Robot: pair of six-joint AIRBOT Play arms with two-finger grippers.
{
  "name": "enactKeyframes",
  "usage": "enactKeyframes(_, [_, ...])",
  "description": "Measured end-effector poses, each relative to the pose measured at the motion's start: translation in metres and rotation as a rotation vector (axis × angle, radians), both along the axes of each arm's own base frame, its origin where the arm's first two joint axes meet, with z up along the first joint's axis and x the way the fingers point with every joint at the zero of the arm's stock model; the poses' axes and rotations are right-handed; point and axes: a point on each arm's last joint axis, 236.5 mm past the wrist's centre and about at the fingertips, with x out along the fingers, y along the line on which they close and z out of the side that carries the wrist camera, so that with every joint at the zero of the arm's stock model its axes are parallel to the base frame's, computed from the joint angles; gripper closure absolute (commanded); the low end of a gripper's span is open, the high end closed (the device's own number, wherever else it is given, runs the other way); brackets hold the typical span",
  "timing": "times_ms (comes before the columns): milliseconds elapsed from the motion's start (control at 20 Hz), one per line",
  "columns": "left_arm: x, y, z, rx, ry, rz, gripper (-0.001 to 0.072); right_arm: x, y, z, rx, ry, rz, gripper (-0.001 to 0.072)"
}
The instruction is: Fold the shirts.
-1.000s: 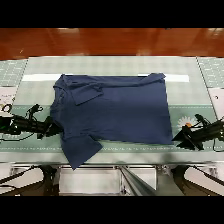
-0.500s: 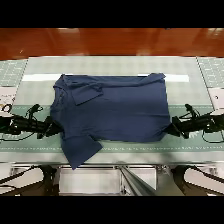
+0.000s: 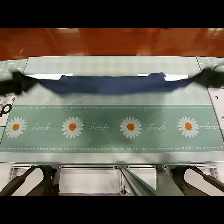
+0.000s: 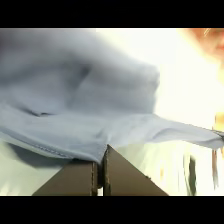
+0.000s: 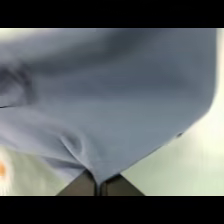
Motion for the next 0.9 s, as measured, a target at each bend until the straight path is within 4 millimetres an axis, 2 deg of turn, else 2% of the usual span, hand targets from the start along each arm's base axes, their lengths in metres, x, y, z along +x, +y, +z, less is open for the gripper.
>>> enactKeyframes(100, [0.005,0.003,0.094,0.08,-0.239,0.045,0.0685,0.018,-0.003,0.079,-0.045,-0.195,-0.015,0.0682])
enactKeyframes(200, [-0.006,0.003,0.172,0.186,-0.438,0.092,0.0685,0.019,0.0,0.154,-0.084,-0.37,-0.03,0.0682])
enactKeyframes(250, [-0.017,0.002,0.208,0.244,-0.526,0.123,0.0685,0.014,0.002,0.186,-0.109,-0.441,-0.038,0.0683])
enactKeyframes(400, [-0.064,-0.003,0.288,0.409,-0.718,0.22,0.0684,-0.021,0.01,0.266,-0.21,-0.631,-0.075,0.0682])
enactKeyframes(550, [-0.122,-0.013,0.33,0.536,-0.831,0.313,0.0684,-0.071,0.016,0.313,-0.33,-0.748,-0.138,0.0682])
enactKeyframes(750, [-0.2,-0.017,0.35,0.694,-0.894,0.471,0.0684,-0.139,0.027,0.335,-0.448,-0.801,-0.202,0.0682])
enactKeyframes(900, [-0.252,0.0,0.355,0.8,-0.901,0.649,0.0684,-0.186,0.036,0.339,-0.502,-0.825,-0.22,0.0682])
